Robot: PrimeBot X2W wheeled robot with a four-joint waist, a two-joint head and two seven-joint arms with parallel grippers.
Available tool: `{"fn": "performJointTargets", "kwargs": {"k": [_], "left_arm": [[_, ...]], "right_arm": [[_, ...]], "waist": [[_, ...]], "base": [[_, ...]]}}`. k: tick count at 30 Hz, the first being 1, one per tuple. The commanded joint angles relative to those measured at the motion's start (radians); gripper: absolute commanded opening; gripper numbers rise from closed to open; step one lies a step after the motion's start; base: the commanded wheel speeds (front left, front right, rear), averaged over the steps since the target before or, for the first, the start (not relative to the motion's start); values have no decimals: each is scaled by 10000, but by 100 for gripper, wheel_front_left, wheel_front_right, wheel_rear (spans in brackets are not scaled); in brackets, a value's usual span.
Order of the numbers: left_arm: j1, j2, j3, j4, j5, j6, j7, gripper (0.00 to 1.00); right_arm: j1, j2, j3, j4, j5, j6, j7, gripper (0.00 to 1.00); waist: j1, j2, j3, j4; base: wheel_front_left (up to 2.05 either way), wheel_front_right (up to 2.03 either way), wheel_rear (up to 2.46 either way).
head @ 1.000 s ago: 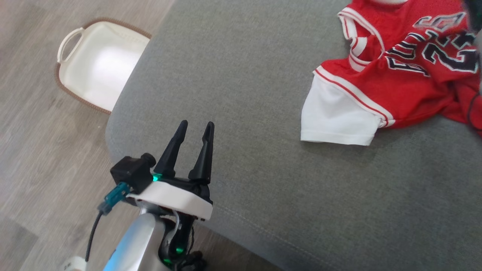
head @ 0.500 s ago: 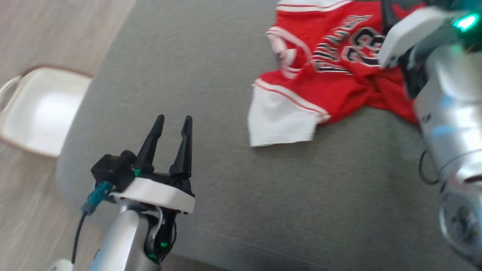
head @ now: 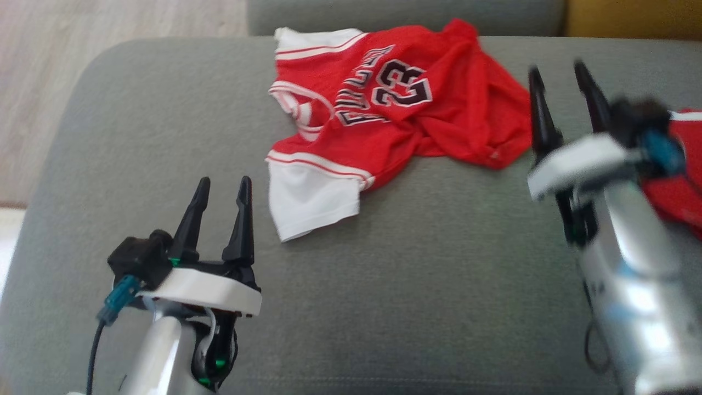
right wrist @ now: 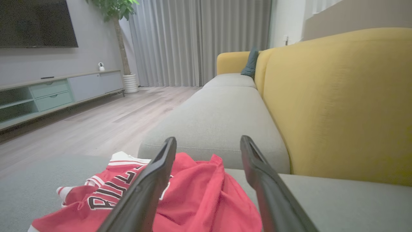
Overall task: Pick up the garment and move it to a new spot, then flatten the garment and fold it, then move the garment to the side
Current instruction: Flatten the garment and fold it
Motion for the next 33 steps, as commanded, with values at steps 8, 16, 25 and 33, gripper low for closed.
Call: {"fn": "performJointTargets", "kwargs": {"k": [8, 16, 25, 33], "left_arm": [[-22, 108, 566, -301, -22, 81, -57, 100], [-108, 108, 538, 270, 206, 97, -57, 100], [-1159, 156, 184, 2996, 708, 513, 271, 100], [-1927, 299, 194, 4498, 787, 781, 640, 100]], "right_arm": [[3269, 501, -735, -3542, 2, -9, -107, 100], [4136, 624, -800, -4819, -297, -9, 121, 100], [4277, 630, -600, -5333, -44, -9, 465, 100], [4215, 631, -596, -5432, 76, -9, 540, 100]], "waist": [[0, -1, -234, -699], [0, -1, 46, -942], [0, -1, 560, -1200], [0, -1, 825, -1429]], "base": [[0, 0, 0], [0, 0, 0], [0, 0, 0], [0, 0, 0]]}}
